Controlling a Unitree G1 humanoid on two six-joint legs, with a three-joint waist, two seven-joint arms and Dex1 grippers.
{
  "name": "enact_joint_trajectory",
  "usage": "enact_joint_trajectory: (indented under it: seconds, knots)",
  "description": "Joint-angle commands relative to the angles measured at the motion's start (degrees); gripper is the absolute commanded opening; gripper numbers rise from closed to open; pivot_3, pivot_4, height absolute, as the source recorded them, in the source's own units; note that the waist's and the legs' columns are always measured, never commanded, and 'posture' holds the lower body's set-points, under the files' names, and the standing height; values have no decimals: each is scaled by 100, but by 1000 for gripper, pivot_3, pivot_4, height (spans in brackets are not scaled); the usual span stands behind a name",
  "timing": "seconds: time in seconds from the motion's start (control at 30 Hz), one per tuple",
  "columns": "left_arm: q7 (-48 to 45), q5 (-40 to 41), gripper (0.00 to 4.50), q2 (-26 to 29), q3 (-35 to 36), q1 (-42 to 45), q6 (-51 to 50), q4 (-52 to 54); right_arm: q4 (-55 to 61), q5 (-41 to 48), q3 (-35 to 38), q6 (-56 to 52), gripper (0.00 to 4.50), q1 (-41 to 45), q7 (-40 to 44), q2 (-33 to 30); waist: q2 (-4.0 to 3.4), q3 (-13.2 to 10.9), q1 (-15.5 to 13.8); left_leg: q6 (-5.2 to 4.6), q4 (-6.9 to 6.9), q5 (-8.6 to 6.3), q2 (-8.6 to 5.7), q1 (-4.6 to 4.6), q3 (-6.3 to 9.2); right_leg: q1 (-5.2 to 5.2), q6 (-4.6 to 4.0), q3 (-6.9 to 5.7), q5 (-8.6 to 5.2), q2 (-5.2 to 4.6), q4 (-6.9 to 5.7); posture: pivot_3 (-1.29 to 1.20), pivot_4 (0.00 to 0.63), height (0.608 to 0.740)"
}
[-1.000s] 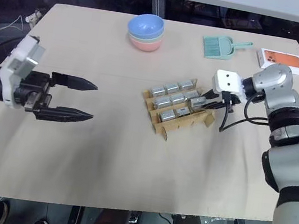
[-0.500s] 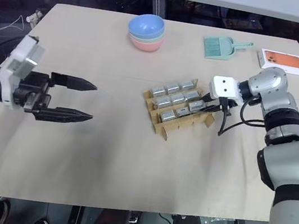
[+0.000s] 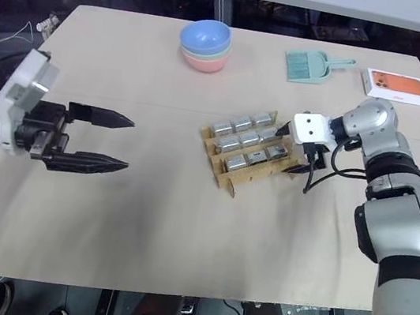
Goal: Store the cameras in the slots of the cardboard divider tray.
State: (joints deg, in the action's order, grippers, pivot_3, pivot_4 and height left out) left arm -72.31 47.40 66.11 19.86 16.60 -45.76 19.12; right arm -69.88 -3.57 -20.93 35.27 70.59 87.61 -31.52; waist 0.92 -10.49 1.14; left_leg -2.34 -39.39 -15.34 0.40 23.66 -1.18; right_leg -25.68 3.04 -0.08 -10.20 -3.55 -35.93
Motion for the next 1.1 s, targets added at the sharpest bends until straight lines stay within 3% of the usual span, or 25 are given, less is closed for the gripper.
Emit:
enact_joint_trajectory:
  seconds: [0.03,0.2,0.3,0.4,0.5,0.6,0.73,0.83,0.9,1.1]
  knots:
    - [-45,34,4500,130,132,79,49,42,114,101,407,-104,4483,181,-40,-87,0,0,1,0,0,0,0,0,0,0,0,0,0,0,0,0,150,740]
    - [-37,54,4500,117,127,91,35,74,465,355,867,-537,4483,82,91,-288,-2,-1,-2,0,0,0,0,0,0,0,0,0,0,0,0,0,150,740]
    - [15,92,4500,110,222,-23,-47,136,1398,894,1275,-1344,4483,-477,331,-535,-1,0,-37,0,0,0,0,2,2,1,0,-2,0,0,2,0,150,740]
    - [47,139,4500,-33,335,-271,-13,278,3500,1652,1792,-2993,4483,-1775,92,-1050,1,1,-69,-1,2,0,4,4,7,3,0,-5,0,-5,3,0,150,740]
    - [173,-59,4500,-183,381,-748,95,416,5836,2403,2540,-4892,4483,-3683,-359,-1884,-12,-2,-174,-5,5,-3,7,9,8,1,1,-9,-1,-16,3,0,150,740]
    - [926,-617,4500,-479,139,-1134,214,486,7599,2930,3430,-5955,4483,-5738,-944,-2188,-21,3,-195,-11,7,-7,3,2,-1,3,4,-5,-3,-21,3,0,150,740]
    - [1508,-646,4500,-1281,99,-1834,382,975,8706,2473,3972,-5655,4483,-7888,-1501,-2068,-17,13,-163,-39,8,-24,2,-43,-10,41,5,8,-5,-8,6,0,150,740]
    - [1974,-732,4500,-2214,146,-2756,772,1347,9037,2671,4478,-5369,4483,-8972,-2060,-1311,-10,18,-122,-41,9,-25,23,-108,-31,89,8,30,-33,-6,9,0,150,740]
    - [2143,-1009,4500,-2469,187,-3203,1010,1313,9105,2801,4695,-4995,4483,-9357,-2161,-887,16,32,-105,-40,9,-26,30,-134,-37,107,9,39,-34,-3,5,0,150,740]
    - [2049,-1459,4500,-2671,148,-3943,1818,1207,8766,3104,4883,-4565,4483,-9527,-2187,-567,18,41,-86,-16,7,-39,45,-172,-55,124,7,52,-34,-6,3,0,150,740]
